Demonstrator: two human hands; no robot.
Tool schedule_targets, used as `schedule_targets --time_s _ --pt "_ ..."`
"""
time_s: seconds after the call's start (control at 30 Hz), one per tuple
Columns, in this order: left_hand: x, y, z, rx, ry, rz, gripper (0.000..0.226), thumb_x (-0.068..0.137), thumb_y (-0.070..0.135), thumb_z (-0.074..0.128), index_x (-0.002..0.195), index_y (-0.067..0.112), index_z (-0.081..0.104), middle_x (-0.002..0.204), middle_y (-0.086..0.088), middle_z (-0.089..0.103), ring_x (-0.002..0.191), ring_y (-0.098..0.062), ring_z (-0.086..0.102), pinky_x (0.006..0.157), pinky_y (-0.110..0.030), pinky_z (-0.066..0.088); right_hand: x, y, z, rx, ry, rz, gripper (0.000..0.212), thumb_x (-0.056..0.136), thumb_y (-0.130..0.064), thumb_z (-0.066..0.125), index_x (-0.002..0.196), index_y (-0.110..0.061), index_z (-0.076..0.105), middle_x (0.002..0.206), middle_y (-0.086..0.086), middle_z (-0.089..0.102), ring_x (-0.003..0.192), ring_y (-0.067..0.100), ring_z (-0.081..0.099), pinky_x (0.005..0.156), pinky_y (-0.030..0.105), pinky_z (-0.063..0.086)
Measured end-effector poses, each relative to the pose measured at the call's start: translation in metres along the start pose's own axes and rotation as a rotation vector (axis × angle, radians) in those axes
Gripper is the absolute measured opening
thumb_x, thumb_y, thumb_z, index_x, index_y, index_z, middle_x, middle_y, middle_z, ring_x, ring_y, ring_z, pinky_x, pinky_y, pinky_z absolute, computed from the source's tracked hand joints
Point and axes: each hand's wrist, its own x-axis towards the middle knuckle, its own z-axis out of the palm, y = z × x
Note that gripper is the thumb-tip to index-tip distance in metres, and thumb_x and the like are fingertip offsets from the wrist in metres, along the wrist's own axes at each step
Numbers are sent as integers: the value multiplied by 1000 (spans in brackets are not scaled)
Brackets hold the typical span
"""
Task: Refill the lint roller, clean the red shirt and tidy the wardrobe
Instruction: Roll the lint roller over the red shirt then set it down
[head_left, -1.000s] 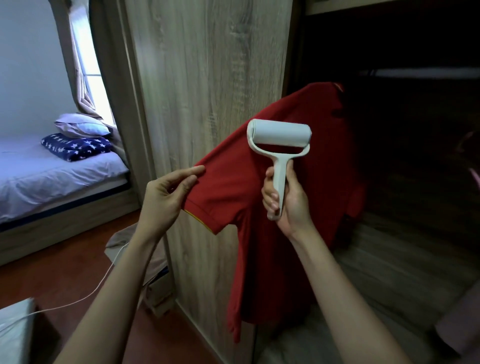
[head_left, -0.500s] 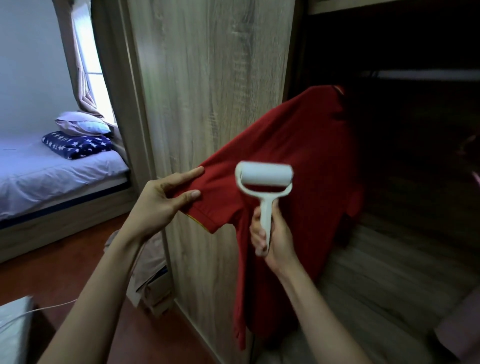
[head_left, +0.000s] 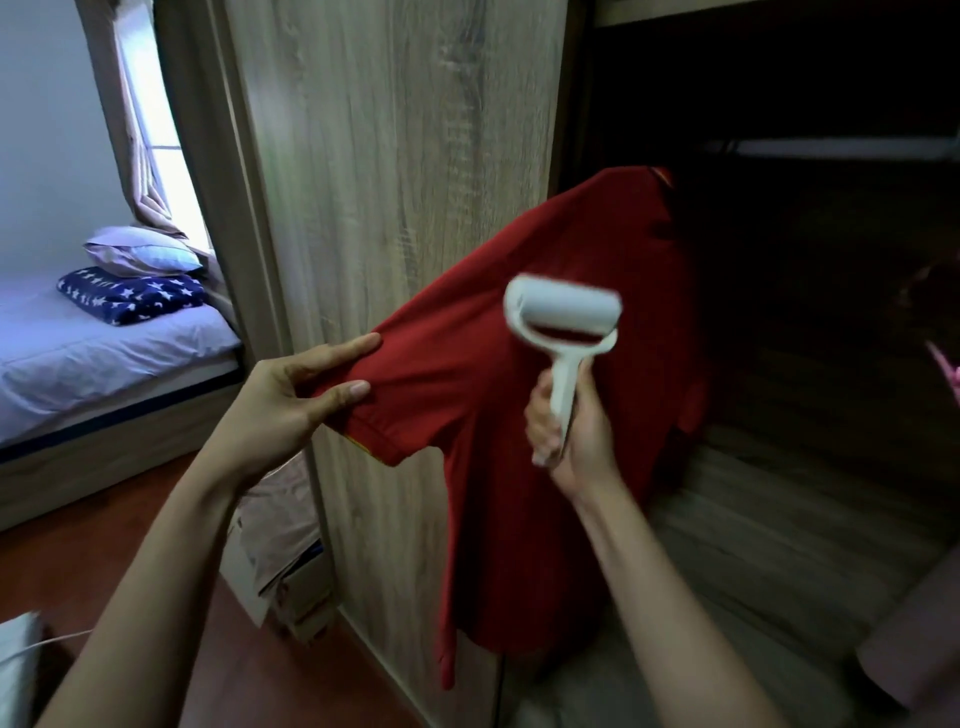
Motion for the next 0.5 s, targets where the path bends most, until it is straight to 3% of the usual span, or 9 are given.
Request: schedule_targets --time_s 0.13,0.3,0.5 --pt "2 7 0 69 44 60 46 78 10 66 124 18 63 106 22 70 92 7 61 81 -10 50 31 -42 5 72 -117 -70 47 93 -53 30 70 -15 46 38 -6 31 25 3 26 25 14 16" --pt "6 12 -2 140 48 74 51 75 12 65 126 15 61 108 28 67 98 10 60 86 -8 47 5 18 -45 224 -52 42 48 92 -52 36 63 -16 50 38 -7 32 24 1 26 26 14 12" --pt "6 8 -2 142 69 46 48 81 0 63 127 14 60 111 26 66 94 11 60 84 -6 47 61 -54 -40 279 -155 -29 43 90 -50 37 64 -18 49 41 -7 36 34 5 13 27 15 17"
